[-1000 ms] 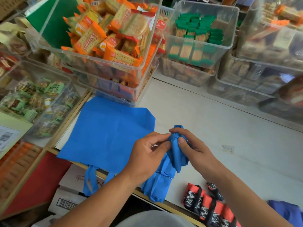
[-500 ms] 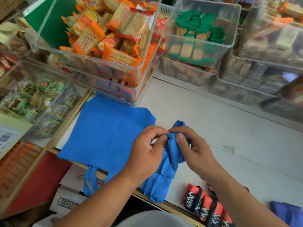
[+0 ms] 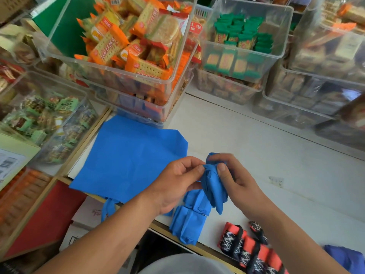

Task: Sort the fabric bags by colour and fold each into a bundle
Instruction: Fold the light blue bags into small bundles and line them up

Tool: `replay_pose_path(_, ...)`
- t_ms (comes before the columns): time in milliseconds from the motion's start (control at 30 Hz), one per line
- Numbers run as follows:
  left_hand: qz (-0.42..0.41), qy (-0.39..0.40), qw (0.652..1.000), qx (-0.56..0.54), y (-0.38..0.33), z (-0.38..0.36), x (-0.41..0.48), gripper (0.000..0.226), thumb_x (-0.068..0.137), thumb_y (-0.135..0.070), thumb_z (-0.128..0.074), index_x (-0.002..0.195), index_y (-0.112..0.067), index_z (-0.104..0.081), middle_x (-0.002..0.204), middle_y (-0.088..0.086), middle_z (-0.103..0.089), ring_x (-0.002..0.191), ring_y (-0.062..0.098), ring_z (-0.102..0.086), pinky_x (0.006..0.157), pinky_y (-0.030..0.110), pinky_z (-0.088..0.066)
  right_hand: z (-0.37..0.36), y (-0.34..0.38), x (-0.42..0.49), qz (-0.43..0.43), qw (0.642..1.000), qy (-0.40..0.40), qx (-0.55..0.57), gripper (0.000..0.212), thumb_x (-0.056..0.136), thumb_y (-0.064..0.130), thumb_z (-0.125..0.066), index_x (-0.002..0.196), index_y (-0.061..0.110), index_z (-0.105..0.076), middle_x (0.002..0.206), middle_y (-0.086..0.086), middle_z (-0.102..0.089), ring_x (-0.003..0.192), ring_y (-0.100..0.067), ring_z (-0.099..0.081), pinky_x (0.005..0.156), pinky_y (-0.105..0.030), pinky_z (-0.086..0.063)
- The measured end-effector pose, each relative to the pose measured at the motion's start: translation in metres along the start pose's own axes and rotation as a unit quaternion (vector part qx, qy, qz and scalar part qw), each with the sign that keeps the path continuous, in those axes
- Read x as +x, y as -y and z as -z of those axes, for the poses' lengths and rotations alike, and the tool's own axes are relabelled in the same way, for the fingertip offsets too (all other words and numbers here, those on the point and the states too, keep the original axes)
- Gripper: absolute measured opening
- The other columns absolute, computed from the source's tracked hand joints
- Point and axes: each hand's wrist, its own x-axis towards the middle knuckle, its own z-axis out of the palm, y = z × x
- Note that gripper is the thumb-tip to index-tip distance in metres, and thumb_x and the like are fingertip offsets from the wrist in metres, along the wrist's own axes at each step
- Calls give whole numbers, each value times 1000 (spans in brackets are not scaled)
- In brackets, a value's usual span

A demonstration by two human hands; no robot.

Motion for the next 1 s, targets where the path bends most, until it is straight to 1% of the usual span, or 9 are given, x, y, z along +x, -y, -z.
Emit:
replay_pose_path(100,-21,-11,999,28,2,-7,-2,14,103,-11,-59,110,-1,-67,104,14,-72,102,23,-69,100,40,-56,6,-2,-1,6,1000,-17,-8,43,101,42,-50,144,48,-45,113,-1,-66,100,-26,-66,91,-44,-58)
replay_pose_path(267,-52,-33,998,16,8,-9,-5,28,84,-17,-78,108,-4,-70,103,13,-75,100,22,-70,98,39,-56,5,0,-4,9,999,-40,-34,48,96,49,-47,144,51,-43,126,18,-61,105,-7,-66,84,-17,-52)
replay_pose_path(367,-56,-43,997,37,10,-9,-4,19,84,-19,-85,100,-13,-75,103,15,-76,99,23,-71,96,40,-56,1,1,-6,-3,998,-53,-42,44,99,46,-44,142,50,-43,113,28,-62,93,-2,-66,77,-13,-50)
replay_pose_path(533,-71,-55,990,108,11,-18,-5,25,89,-39,-74,92,-15,-69,86,4,-67,81,16,-59,81,43,-50,-2,3,-5,-18,997,-67,-37,44,97,51,-39,141,52,-42,120,26,-61,96,-1,-65,78,-15,-51)
replay_pose_path(667,-115,-88,982,120,11,-19,-5,11,94,-22,-70,88,-14,-65,96,21,-71,89,33,-69,92,53,-59,-2,6,-7,-34,997,-63,-16,45,92,56,-41,137,55,-45,97,13,-65,86,-23,-65,73,-32,-58)
replay_pose_path(733,-125,-101,979,129,11,-17,-4,13,93,-21,-71,86,-14,-62,93,26,-69,93,48,-66,88,64,-55,-4,7,-9,-39,997,-61,-1,41,94,54,-40,135,53,-48,97,13,-66,88,-22,-65,74,-28,-58)
replay_pose_path(800,-121,-104,978,135,8,-15,-5,15,91,-19,-72,85,-11,-61,90,30,-67,87,51,-64,84,68,-54,-6,6,-10,-35,998,-54,10,35,98,49,-38,129,50,-56,102,17,-67,92,-16,-66,77,-23,-58)
replay_pose_path(900,-104,-93,983,122,2,-11,-6,11,94,-4,-71,89,-3,-62,88,29,-67,78,29,-65,83,60,-57,-8,5,-10,-43,998,-35,24,29,101,45,-39,111,43,-66,105,11,-69,92,-13,-66,75,-22,-57)
replay_pose_path(1000,-60,-30,998,19,-1,-11,-7,10,98,0,-64,106,-6,-66,91,13,-71,90,19,-68,83,36,-59,-9,6,-10,-36,998,-27,44,30,104,41,-38,110,33,-66,104,0,-67,88,-12,-62,74,-23,-54)
